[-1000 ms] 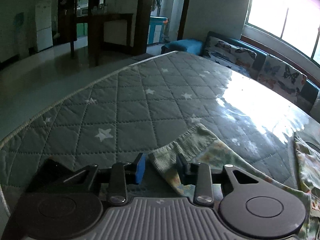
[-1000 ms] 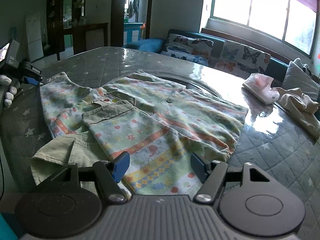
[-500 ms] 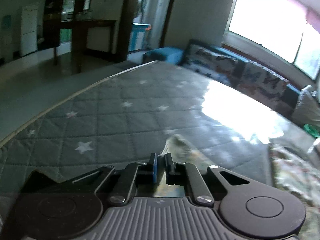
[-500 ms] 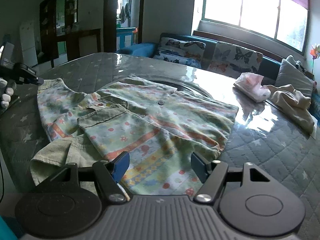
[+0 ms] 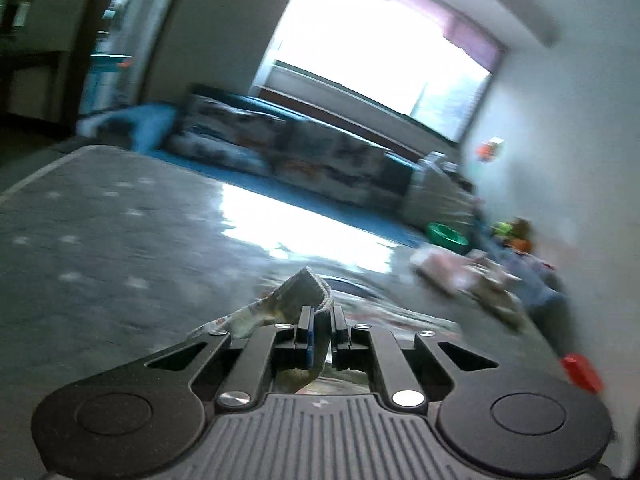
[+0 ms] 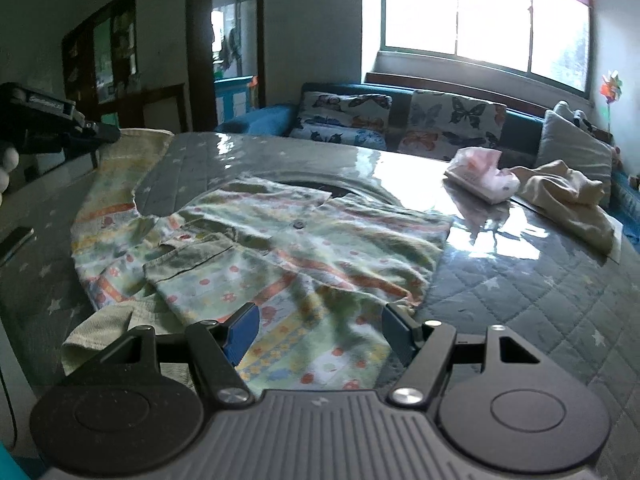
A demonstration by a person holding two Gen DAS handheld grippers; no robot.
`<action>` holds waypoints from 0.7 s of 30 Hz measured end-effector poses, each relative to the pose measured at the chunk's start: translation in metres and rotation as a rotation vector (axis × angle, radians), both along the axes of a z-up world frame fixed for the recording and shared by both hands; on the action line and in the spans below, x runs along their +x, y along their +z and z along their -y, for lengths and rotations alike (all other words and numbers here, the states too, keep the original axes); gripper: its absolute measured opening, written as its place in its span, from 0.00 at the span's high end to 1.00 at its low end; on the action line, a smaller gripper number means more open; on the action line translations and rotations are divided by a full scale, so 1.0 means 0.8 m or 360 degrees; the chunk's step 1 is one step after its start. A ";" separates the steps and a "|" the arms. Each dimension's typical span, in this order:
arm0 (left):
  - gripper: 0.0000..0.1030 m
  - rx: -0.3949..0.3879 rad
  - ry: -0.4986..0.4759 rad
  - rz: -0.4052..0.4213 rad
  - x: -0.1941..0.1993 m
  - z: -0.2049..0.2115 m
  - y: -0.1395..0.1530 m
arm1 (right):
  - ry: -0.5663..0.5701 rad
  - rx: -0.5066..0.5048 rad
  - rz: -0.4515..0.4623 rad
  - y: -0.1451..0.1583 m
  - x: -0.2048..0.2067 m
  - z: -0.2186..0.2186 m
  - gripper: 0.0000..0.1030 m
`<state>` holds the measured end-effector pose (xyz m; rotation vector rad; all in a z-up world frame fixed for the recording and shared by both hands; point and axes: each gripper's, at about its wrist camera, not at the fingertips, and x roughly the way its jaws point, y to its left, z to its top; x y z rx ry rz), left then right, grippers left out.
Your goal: Fold clothes
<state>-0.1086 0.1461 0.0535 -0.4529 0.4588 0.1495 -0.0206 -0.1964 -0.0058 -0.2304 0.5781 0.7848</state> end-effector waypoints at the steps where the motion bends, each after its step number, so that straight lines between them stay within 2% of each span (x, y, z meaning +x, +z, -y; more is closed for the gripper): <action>1: 0.92 -0.0012 -0.0053 0.0000 0.006 0.011 0.000 | -0.0015 0.0013 -0.0004 0.001 0.002 0.004 0.33; 10: 0.92 -0.0062 -0.0449 -0.0022 0.041 0.100 -0.022 | -0.0192 0.0174 -0.0116 0.012 0.028 0.041 0.33; 17: 0.89 -0.0039 -0.0639 -0.0190 0.061 0.146 -0.070 | -0.0206 0.0229 -0.0174 0.016 0.039 0.040 0.37; 21: 0.78 -0.0050 -0.0690 -0.0233 0.053 0.148 -0.081 | -0.0141 0.0209 -0.0224 0.011 0.041 0.023 0.40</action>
